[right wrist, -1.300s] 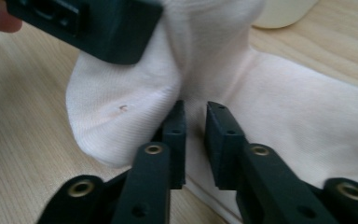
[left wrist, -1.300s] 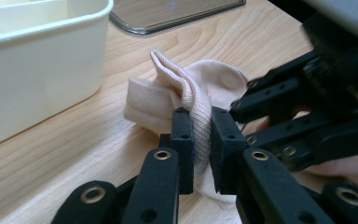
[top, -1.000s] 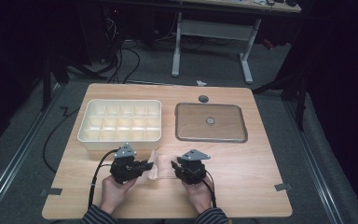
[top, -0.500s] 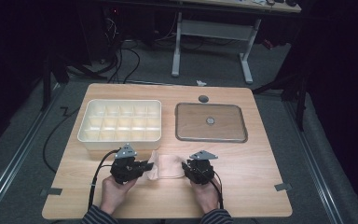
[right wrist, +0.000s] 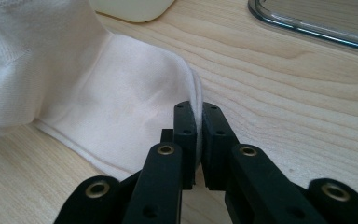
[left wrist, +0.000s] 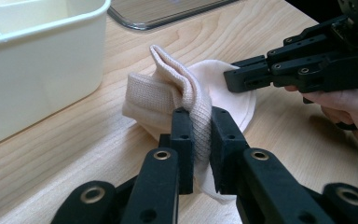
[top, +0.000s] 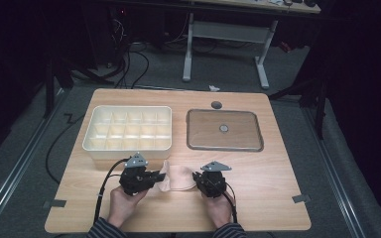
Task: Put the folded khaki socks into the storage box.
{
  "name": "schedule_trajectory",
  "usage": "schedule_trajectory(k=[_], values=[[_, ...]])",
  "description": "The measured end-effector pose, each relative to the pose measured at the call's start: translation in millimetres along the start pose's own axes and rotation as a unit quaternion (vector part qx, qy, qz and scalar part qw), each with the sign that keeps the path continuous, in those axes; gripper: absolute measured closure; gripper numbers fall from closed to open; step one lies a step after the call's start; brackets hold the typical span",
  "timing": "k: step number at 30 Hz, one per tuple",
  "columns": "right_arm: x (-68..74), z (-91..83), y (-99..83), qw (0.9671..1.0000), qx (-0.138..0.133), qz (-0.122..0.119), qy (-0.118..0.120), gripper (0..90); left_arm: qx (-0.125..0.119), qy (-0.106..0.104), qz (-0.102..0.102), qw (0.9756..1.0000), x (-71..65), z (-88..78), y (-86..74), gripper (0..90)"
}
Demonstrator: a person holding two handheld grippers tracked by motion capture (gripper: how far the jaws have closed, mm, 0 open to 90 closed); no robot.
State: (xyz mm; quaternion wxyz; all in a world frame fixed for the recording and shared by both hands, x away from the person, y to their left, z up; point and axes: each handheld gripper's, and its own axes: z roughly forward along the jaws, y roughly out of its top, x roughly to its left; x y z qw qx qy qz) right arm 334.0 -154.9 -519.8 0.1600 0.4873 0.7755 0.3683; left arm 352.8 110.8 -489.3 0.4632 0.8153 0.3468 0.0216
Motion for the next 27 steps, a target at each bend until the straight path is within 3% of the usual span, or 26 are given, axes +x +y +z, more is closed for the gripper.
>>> schedule_trajectory(k=[27], values=[[5.2, 4.6, -1.8, 0.9997, -0.001, 0.014, 0.02, 86.0, 0.02, -0.01, 0.022, 0.9995, -13.9, 14.9, 8.1, 81.3]])
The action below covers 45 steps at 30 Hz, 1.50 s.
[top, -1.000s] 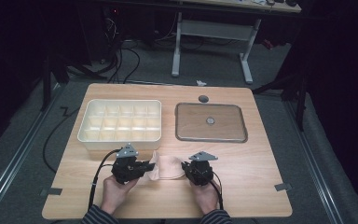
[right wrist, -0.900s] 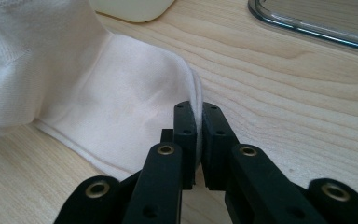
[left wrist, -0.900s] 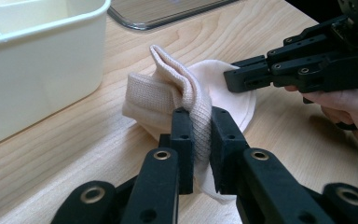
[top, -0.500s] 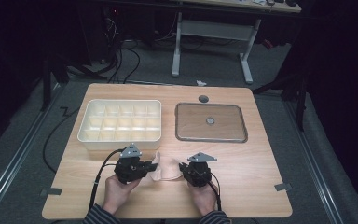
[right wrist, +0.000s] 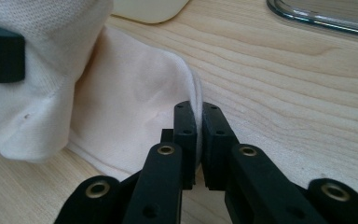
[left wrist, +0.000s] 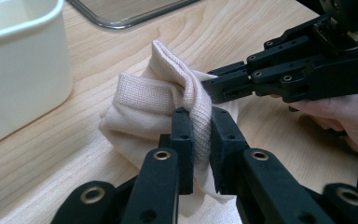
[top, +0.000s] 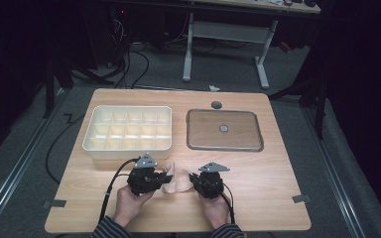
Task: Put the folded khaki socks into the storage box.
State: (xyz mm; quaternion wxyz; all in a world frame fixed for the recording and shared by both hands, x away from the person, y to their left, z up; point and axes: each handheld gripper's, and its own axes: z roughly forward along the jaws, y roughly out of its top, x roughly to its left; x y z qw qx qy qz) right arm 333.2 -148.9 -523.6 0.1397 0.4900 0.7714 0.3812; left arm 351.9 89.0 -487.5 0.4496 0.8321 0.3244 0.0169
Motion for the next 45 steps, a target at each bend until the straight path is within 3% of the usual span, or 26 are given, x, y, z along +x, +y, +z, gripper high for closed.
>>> schedule_trajectory(k=[27, 36, 45], values=[[1.2, 2.7, -2.1, 0.9999, -0.004, 0.009, 0.008, 85.9, 0.031, 0.003, 0.024, 0.9992, -4.7, 20.8, 6.5, 81.5], [3.1, 4.3, -3.5, 0.9999, -0.002, 0.008, 0.012, 85.8, 0.033, 0.009, 0.025, 0.9991, -5.8, 23.6, 4.7, 81.4], [5.5, 6.8, -4.2, 0.9999, 0.001, 0.006, 0.014, 85.8, 0.038, 0.005, 0.006, 0.9992, -6.3, 28.7, 2.8, 81.3]])
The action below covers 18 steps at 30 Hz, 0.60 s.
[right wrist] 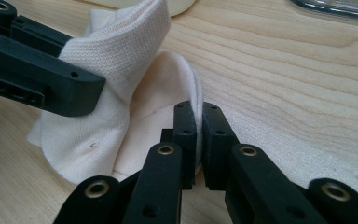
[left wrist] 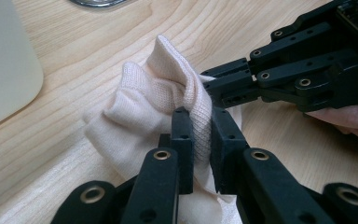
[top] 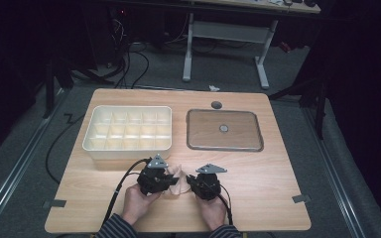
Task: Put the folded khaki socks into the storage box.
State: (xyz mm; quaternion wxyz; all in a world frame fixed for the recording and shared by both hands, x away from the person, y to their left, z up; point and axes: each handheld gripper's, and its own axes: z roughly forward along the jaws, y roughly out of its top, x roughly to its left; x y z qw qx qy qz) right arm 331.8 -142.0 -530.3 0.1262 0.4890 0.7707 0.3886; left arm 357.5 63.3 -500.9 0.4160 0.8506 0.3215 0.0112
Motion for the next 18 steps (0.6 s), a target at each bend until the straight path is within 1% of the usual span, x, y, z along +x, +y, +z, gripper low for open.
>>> schedule_trajectory(k=[1, 2, 5, 7, 10, 14, 16, 18], values=[[-0.1, 0.1, 0.0, 1.0, 0.0, 0.0, 0.0, 85.8, 0.002, -0.001, 0.0, 1.0, -0.1, 0.2, 0.1, 81.3], [-0.1, 0.1, -0.2, 1.0, 0.0, 0.001, 0.0, 85.7, 0.005, 0.0, 0.008, 1.0, 1.0, 0.5, 0.6, 81.3], [-0.4, 0.4, -0.7, 1.0, 0.0, 0.0, 0.0, 85.7, 0.011, 0.002, 0.015, 0.9998, -0.5, 2.8, 0.6, 81.3], [-0.6, 0.6, -0.8, 1.0, 0.0, 0.0, 0.0, 85.6, 0.012, 0.004, 0.014, 0.9998, -1.0, 4.7, 0.0, 81.3], [-0.7, 0.9, -1.1, 1.0, 0.0, 0.0, 0.0, 85.5, 0.02, 0.01, 0.021, 0.9995, -1.2, 8.8, -0.5, 81.4], [-0.8, 1.2, -1.1, 1.0, 0.0, 0.0, 0.0, 85.1, 0.033, 0.015, 0.023, 0.9991, -1.0, 14.2, -1.3, 82.1], [-1.1, 1.3, -1.1, 1.0, 0.0, -0.002, 0.001, 84.6, 0.036, 0.014, 0.024, 0.999, -0.7, 16.1, -1.3, 82.3], [-1.1, 1.3, -1.0, 1.0, 0.0, -0.002, 0.0, 83.4, 0.037, 0.011, 0.021, 0.999, -0.2, 16.8, -1.1, 82.0]])
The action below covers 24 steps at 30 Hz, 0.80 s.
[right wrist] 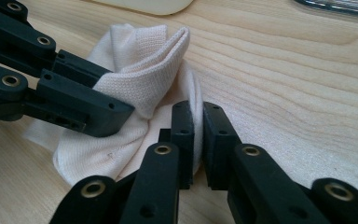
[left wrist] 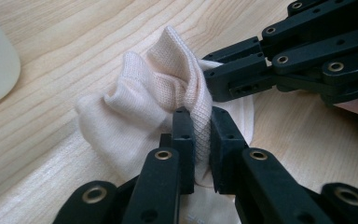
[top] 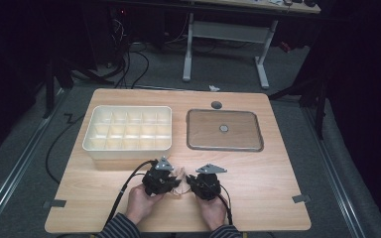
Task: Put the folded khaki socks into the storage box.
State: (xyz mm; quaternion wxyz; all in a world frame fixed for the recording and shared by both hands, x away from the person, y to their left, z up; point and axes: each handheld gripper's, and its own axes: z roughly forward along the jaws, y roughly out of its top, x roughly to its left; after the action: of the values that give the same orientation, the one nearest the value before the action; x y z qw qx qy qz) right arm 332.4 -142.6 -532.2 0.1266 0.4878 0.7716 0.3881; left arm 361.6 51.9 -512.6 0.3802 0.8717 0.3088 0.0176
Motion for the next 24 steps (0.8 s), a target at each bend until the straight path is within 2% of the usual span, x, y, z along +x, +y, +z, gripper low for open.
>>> schedule_trajectory(k=[4, 7, 11, 24], values=[[-0.8, -0.6, 0.2, 1.0, 0.0, 0.001, -0.007, 77.9, -0.003, 0.0, 0.003, 1.0, 1.8, -2.1, -1.3, 77.9], [-0.2, -3.8, 0.4, 0.9999, -0.006, 0.001, -0.012, 74.6, -0.01, -0.001, -0.001, 0.9999, 1.5, -5.2, -1.4, 70.0], [0.5, -9.3, 1.2, 0.9997, -0.015, -0.003, -0.017, 73.9, -0.023, -0.005, -0.006, 0.9997, -1.6, -11.4, -0.5, 63.4], [5.5, -28.9, 5.5, 0.999, -0.04, -0.014, -0.013, 72.8, -0.041, -0.008, -0.007, 0.9991, -6.3, -28.0, -1.2, 55.1]])
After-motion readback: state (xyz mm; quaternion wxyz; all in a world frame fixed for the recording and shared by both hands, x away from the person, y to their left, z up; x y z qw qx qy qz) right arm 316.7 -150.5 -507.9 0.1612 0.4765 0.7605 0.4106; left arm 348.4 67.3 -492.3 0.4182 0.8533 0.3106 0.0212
